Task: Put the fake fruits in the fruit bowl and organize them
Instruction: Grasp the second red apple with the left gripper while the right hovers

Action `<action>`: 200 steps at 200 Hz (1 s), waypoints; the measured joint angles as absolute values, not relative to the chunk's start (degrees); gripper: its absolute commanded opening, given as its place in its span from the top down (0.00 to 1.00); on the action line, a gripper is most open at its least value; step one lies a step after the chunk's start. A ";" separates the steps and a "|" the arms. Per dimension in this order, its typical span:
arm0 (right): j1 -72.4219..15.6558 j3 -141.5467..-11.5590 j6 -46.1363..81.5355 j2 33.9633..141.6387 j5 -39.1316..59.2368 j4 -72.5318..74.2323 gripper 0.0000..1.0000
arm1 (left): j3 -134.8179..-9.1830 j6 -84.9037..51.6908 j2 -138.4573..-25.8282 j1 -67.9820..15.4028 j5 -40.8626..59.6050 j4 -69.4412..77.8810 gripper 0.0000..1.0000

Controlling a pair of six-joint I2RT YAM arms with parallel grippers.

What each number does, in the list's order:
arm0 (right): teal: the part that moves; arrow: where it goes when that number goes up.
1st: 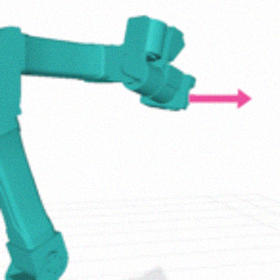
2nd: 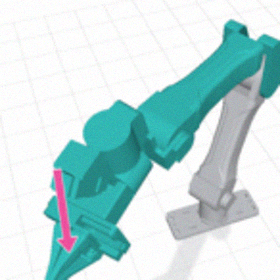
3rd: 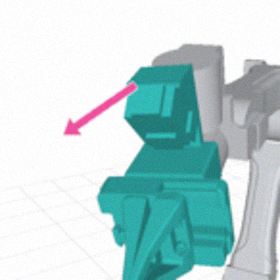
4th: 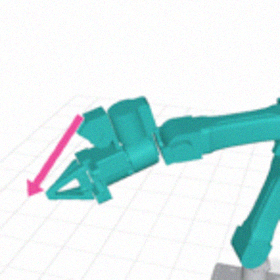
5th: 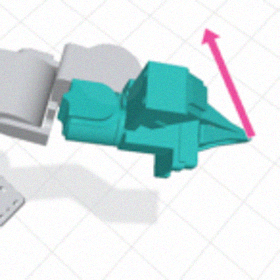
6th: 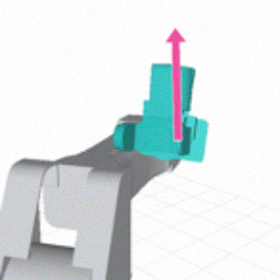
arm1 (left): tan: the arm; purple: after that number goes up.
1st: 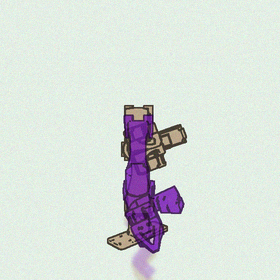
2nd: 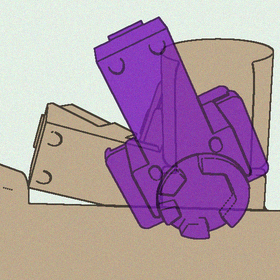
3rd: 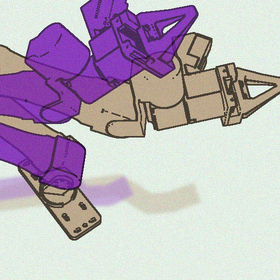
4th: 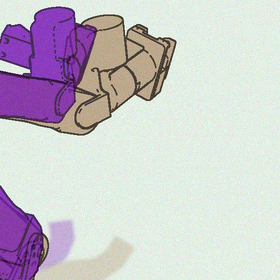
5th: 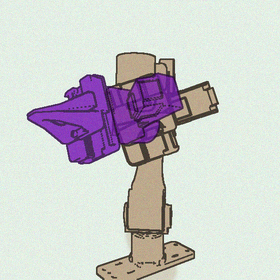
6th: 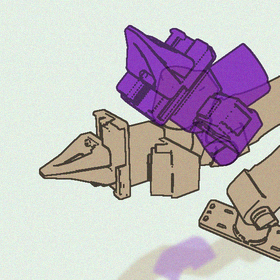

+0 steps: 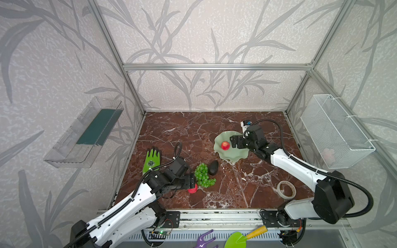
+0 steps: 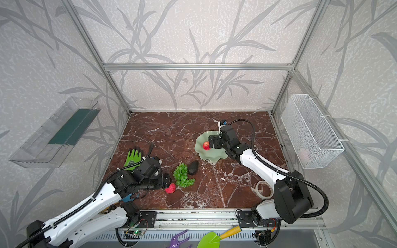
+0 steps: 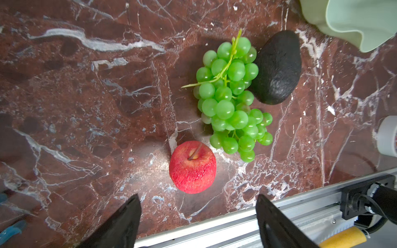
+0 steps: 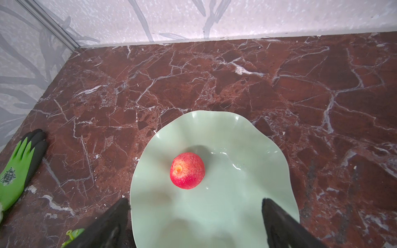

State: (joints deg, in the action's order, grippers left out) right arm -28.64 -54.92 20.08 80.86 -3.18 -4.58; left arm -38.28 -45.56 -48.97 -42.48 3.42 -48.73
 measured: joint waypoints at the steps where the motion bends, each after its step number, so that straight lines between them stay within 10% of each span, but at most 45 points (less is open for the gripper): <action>1: -28.64 -54.87 20.08 80.86 -3.18 -4.56 0.04 | -38.20 -45.58 -49.10 -42.63 3.33 -48.62 0.18; 200: -27.79 -49.56 20.03 75.46 -2.04 -1.91 0.01 | -29.82 -46.70 -60.64 -46.46 1.39 -34.85 0.33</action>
State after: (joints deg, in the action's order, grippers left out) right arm -27.79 -49.56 20.03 75.46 -2.04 -1.91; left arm -29.82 -46.70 -60.64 -46.46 1.39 -34.85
